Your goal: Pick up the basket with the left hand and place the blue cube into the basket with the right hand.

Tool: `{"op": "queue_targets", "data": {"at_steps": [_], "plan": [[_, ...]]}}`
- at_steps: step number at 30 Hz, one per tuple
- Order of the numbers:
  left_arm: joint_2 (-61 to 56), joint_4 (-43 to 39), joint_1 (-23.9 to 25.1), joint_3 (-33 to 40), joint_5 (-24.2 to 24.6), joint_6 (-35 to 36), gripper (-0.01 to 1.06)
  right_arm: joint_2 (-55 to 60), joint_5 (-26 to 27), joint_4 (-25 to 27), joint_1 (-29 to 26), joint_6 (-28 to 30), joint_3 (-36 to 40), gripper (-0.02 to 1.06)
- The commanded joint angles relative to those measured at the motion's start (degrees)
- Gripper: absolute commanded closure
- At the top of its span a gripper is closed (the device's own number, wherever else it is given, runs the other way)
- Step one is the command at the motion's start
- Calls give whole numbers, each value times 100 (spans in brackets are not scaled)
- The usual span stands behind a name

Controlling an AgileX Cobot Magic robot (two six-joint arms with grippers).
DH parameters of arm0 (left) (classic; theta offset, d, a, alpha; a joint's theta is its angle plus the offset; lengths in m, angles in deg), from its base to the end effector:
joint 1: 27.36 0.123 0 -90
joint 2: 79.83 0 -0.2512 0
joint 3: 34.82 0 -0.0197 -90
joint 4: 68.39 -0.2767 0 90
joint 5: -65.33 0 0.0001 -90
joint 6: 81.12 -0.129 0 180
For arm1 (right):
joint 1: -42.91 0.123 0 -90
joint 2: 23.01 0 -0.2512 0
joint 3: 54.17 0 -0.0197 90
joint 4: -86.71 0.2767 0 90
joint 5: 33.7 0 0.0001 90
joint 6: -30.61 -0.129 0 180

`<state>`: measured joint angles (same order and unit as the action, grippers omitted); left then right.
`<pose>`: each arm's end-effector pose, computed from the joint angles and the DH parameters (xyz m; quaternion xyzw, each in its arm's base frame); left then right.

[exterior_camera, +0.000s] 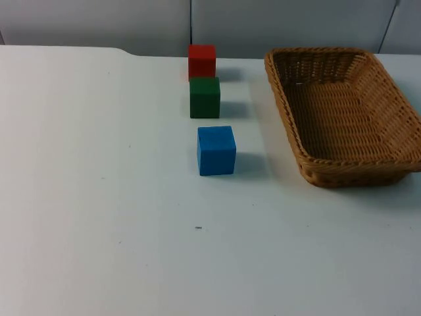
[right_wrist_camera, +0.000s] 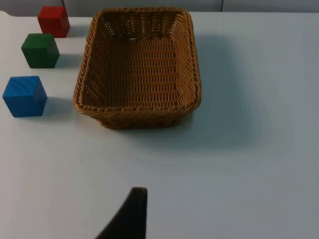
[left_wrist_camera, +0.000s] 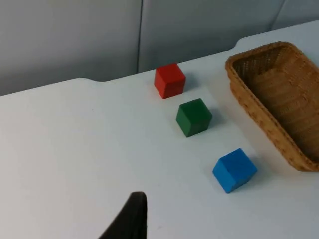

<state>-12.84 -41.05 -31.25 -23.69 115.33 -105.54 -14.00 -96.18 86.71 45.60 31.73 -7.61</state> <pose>0.2640 -0.0635 0.3616 0.1580 0.8613 -0.1498 0.4591 0.0827 0.0039 0.2743 -0.0285 0.8569 0.0071 0.5146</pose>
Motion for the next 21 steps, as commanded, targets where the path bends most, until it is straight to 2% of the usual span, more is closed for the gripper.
{"op": "queue_targets", "data": {"at_steps": [1,8,21], "plan": [[583,723,-25,-350,-72,-454,0,-17,65,0,-27,-15,35,0],[1447,1342,-148,-711,-85,-821,0,-17,65,0,-27,-15,35,0],[3219,1358,-1263,-1432,-694,-799,0,-17,65,0,-27,-75,35,0]]}}
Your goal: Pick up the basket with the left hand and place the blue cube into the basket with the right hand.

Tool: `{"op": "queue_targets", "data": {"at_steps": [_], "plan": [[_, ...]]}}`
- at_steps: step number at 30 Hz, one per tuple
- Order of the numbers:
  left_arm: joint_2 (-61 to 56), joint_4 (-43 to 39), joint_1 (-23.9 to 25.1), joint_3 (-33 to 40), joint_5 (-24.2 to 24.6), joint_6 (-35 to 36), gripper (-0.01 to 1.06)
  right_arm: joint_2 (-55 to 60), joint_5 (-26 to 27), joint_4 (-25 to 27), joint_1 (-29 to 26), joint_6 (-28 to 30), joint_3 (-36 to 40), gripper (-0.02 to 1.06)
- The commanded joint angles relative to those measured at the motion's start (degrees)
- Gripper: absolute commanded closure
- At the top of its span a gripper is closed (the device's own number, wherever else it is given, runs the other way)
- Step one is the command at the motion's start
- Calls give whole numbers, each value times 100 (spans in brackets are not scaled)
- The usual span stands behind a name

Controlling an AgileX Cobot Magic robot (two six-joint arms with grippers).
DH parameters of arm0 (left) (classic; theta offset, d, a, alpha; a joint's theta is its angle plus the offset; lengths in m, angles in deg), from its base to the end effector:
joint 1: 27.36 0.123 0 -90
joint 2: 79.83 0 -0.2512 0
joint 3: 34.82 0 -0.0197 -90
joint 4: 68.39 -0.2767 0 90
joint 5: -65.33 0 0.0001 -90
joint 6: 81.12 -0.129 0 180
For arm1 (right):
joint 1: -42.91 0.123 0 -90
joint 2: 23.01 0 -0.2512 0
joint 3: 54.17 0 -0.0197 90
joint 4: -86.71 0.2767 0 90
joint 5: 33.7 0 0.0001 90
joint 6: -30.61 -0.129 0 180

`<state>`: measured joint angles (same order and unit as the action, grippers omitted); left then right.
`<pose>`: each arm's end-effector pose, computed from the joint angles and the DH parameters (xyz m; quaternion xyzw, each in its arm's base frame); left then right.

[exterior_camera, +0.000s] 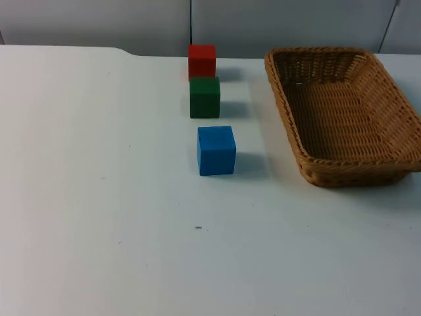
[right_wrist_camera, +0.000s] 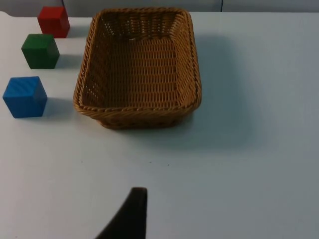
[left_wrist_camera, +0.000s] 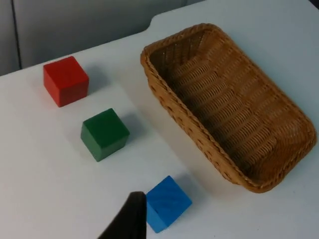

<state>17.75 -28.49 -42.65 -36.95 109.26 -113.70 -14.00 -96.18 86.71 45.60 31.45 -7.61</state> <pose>0.3672 -0.1599 0.2881 0.2221 0.8659 -0.2548 0.3688 0.0827 0.0039 0.2743 -0.0264 0.8570 0.0083 0.5146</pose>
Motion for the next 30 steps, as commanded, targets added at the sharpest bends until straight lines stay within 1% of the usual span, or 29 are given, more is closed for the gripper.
{"op": "queue_targets", "data": {"at_steps": [1,3,4,9,10,15,16,23,25,26,30], "plan": [[332,117,-198,-196,-96,29,0,-17,65,0,-27,-46,35,0],[634,132,-355,-377,-123,82,0,-17,65,0,-27,-46,35,0],[634,132,-355,-377,-123,82,0,-17,65,0,-27,-46,35,0],[1387,156,-678,-913,-162,219,0,-17,65,0,-27,-46,35,0],[1387,156,-678,-913,-162,219,0,-17,65,0,-27,-46,35,0],[2052,156,-969,-1454,-171,446,0,-17,65,0,-27,-46,35,0],[2052,156,-969,-1454,-171,446,0,-17,65,0,-27,-46,35,0],[2814,156,-1292,-2162,-142,622,0,-17,65,0,-27,-46,45,0],[3107,129,-1420,-2496,-80,772,0,-17,65,0,-27,-46,45,0],[3107,129,-1420,-2496,-80,772,0,-17,65,0,-27,-46,45,0],[3589,-1,-1532,-2972,-17,1077,0,-17,65,0,-27,-46,45,0]]}}
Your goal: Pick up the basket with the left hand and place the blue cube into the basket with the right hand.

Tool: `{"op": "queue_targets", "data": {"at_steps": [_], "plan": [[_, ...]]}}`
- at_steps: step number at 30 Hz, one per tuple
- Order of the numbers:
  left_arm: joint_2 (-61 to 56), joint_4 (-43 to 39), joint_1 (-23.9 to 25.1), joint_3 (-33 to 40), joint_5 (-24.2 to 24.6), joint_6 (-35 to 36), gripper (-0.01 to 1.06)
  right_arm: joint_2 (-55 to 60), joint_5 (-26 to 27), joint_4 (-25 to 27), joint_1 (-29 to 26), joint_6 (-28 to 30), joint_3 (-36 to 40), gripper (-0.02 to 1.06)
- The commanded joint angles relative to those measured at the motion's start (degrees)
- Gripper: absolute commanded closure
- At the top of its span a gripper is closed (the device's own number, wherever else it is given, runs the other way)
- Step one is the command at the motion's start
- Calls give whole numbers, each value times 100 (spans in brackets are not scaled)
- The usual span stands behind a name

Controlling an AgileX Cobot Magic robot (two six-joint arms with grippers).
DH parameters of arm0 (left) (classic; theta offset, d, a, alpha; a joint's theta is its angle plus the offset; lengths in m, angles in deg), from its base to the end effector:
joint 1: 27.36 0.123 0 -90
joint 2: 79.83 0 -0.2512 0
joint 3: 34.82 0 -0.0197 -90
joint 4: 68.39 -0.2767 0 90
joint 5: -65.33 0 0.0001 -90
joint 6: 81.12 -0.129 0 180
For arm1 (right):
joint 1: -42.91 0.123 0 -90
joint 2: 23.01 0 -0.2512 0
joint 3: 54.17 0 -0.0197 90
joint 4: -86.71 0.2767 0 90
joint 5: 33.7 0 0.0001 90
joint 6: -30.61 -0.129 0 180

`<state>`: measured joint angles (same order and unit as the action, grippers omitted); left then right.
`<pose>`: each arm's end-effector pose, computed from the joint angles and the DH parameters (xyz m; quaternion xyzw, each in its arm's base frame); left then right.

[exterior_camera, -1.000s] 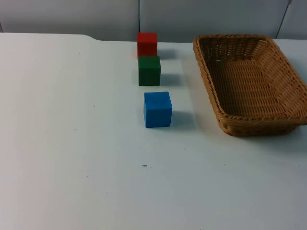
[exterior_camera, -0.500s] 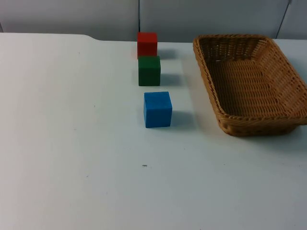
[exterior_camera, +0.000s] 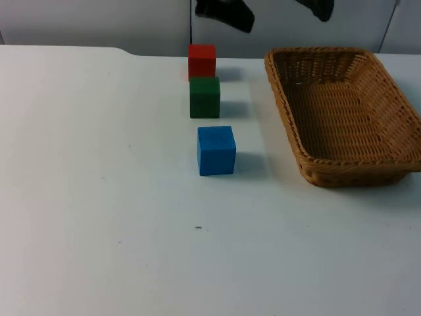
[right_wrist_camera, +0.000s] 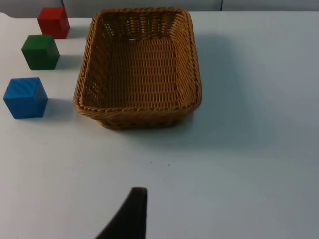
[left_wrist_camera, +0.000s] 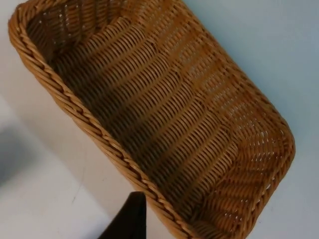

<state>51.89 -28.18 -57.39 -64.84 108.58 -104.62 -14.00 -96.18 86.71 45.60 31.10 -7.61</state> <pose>0.4219 -0.3099 0.1885 0.2534 0.8751 -0.3156 0.2652 0.0827 0.0039 0.2743 -0.0238 0.8571 0.0099 0.5146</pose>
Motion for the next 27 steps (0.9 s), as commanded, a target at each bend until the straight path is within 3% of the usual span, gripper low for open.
{"op": "queue_targets", "data": {"at_steps": [1,8,27], "plan": [[174,-33,-57,-183,51,169,0,-17,65,0,-27,-10,45,0],[863,-59,-120,-673,161,471,0,-17,65,0,-27,-10,45,0],[1638,-13,-234,-785,-117,785,0,-17,65,-44,-27,-48,45,0]]}}
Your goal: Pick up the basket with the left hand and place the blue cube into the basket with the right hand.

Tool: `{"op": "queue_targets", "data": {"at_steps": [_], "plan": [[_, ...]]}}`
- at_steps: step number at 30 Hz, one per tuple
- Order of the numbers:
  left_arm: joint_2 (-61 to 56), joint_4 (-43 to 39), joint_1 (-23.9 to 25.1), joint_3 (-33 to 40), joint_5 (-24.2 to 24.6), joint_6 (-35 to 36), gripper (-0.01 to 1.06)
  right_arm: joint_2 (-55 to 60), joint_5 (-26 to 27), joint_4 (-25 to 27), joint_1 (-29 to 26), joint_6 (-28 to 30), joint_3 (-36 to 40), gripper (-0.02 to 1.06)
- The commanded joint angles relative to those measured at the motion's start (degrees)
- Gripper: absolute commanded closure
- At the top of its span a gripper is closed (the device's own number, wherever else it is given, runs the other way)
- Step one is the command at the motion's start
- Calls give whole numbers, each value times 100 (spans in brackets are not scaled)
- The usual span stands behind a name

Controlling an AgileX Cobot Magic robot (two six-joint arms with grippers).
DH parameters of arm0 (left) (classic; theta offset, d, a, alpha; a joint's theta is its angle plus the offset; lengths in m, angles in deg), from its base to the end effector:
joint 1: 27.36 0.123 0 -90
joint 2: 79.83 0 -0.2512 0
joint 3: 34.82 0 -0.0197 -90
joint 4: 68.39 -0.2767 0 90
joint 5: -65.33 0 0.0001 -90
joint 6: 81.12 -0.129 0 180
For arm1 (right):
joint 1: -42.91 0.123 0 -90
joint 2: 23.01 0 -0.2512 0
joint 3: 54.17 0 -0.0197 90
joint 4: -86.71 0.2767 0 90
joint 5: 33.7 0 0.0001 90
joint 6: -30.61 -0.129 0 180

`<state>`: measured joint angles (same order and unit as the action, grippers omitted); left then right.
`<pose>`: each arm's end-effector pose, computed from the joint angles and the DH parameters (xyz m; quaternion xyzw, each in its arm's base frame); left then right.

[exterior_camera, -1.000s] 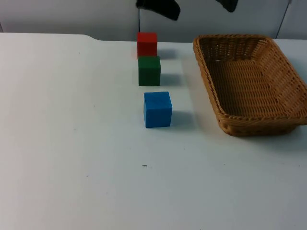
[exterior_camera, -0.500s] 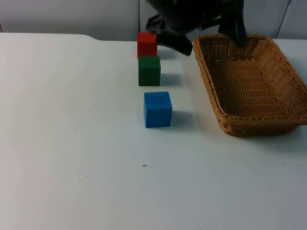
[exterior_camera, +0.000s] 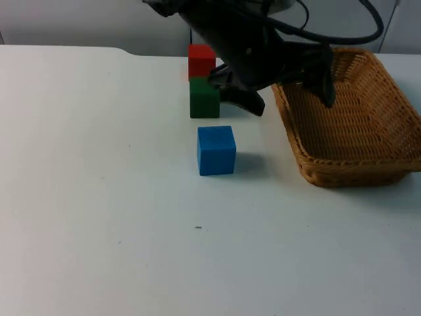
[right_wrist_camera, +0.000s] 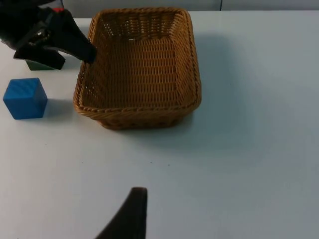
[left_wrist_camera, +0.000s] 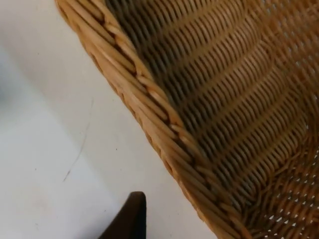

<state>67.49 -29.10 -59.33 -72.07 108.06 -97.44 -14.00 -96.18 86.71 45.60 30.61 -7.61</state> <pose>0.4319 -0.3350 0.0860 0.2044 0.9115 -0.3073 0.1813 0.0827 0.0039 0.2743 -0.0201 0.8572 0.0121 0.5145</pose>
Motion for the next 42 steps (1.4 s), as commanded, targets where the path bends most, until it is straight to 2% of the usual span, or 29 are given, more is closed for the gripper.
{"op": "queue_targets", "data": {"at_steps": [1,8,14,42], "plan": [[87,79,-45,-62,-66,90,0,-17,65,-44,-27,0,45,0],[149,79,-83,-62,-66,155,0,-17,65,-58,-27,0,45,0],[190,-331,-249,-62,-341,320,0,-17,65,-58,-27,0,45,0],[495,-240,-441,-62,-500,484,3,-17,65,-158,-27,-158,45,0]]}}
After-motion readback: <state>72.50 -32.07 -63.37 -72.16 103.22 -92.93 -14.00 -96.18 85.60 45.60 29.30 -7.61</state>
